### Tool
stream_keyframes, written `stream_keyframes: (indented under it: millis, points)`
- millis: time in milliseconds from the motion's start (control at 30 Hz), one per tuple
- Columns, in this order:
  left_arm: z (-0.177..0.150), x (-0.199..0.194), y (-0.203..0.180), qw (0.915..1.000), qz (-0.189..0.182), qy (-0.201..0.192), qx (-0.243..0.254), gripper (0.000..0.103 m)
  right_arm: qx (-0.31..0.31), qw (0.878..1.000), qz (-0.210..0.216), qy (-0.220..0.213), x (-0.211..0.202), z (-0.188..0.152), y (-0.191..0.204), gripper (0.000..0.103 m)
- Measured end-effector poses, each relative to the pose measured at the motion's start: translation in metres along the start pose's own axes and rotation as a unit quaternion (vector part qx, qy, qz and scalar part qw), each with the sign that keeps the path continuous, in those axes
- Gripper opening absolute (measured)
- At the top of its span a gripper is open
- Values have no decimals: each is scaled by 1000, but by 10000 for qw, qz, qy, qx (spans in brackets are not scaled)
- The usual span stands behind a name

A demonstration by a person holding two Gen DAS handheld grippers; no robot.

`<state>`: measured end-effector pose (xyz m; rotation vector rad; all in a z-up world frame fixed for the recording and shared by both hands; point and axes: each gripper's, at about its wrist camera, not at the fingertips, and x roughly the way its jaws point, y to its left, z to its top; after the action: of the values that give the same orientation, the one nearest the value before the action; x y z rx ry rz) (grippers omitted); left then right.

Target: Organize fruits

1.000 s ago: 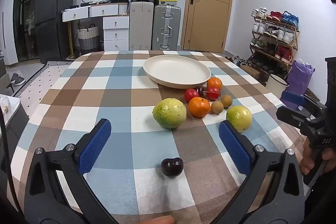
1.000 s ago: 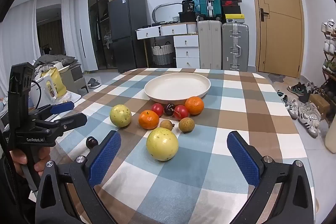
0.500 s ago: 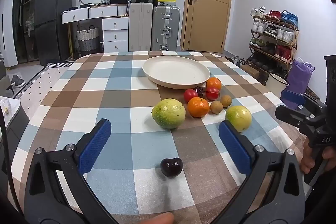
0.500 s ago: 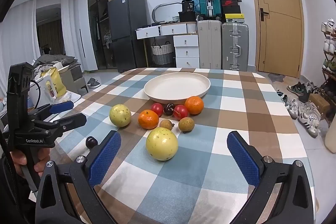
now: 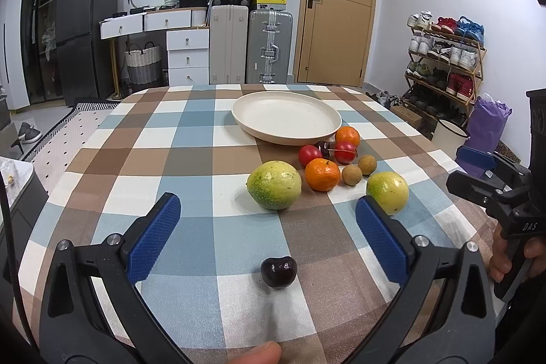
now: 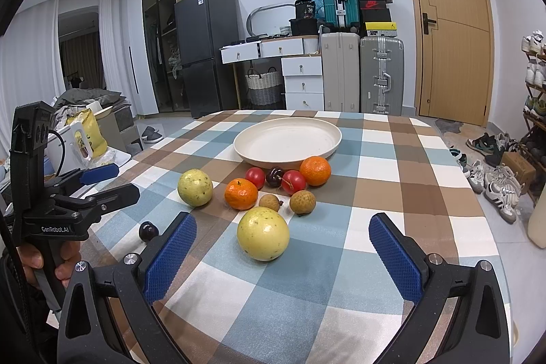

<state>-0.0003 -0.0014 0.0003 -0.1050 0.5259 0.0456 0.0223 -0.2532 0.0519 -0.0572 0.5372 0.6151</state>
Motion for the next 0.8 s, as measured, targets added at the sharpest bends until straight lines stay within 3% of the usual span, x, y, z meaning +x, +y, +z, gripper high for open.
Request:
stream_keyframes:
  millis: [800]
  points:
    - [5, -2, 4, 10000, 24, -4, -8, 102, -6, 10000, 5, 6, 1, 0, 0, 103]
